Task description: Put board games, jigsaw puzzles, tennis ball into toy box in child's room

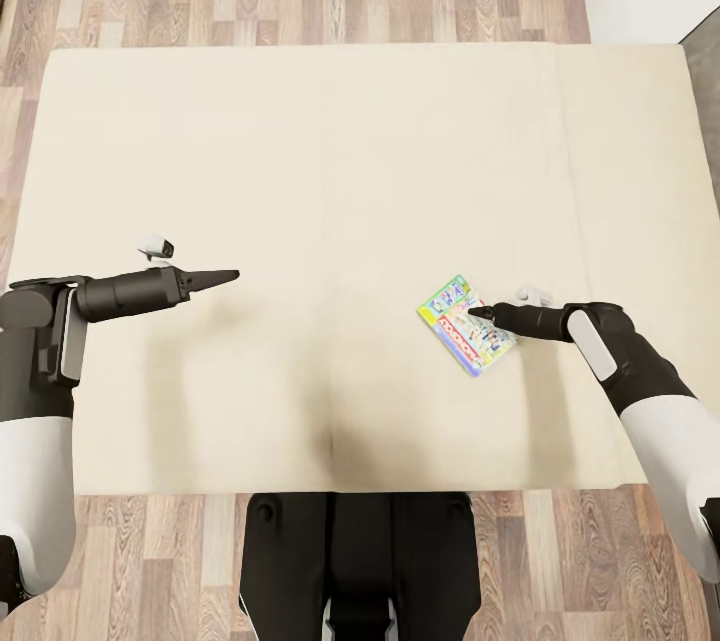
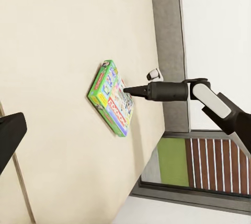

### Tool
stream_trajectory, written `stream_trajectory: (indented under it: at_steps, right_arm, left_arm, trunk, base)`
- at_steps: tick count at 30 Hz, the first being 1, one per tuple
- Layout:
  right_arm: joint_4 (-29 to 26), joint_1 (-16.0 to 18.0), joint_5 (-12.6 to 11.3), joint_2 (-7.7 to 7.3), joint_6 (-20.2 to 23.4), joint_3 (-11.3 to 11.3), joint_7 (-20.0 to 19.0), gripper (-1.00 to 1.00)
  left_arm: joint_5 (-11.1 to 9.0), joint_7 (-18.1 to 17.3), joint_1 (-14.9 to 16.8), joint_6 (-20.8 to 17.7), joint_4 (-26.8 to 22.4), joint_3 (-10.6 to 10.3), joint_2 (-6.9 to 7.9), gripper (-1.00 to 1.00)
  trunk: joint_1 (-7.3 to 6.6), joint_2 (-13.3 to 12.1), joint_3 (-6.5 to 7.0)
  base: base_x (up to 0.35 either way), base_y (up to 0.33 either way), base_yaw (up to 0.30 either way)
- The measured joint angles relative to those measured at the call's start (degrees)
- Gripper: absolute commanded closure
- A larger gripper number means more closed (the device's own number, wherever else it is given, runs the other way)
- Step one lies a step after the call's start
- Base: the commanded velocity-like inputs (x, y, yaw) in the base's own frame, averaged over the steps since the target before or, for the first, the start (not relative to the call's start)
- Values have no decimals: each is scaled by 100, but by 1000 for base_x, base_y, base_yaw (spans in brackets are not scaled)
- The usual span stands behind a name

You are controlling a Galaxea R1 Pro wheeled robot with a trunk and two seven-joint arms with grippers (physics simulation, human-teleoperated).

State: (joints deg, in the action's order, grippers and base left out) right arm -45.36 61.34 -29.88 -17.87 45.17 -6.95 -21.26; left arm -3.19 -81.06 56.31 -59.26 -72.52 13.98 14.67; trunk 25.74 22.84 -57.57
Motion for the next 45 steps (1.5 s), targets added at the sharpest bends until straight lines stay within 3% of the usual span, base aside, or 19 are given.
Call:
stream_trajectory:
  at_steps: [32, 45]
  right_arm:
    - [29, 1, -21, 6, 8, 6, -9, -100]
    - [85, 26, -78, 21, 696, 6, 27, -100]
  left_arm:
    - [8, 0, 0, 0, 8, 0, 0, -100]
    - [8, 9, 0, 1, 9, -8, 0, -100]
  trunk:
    - [0, 1, 0]
    - [0, 0, 0]
  base:
    - [0, 0, 0]
    - [0, 0, 0]
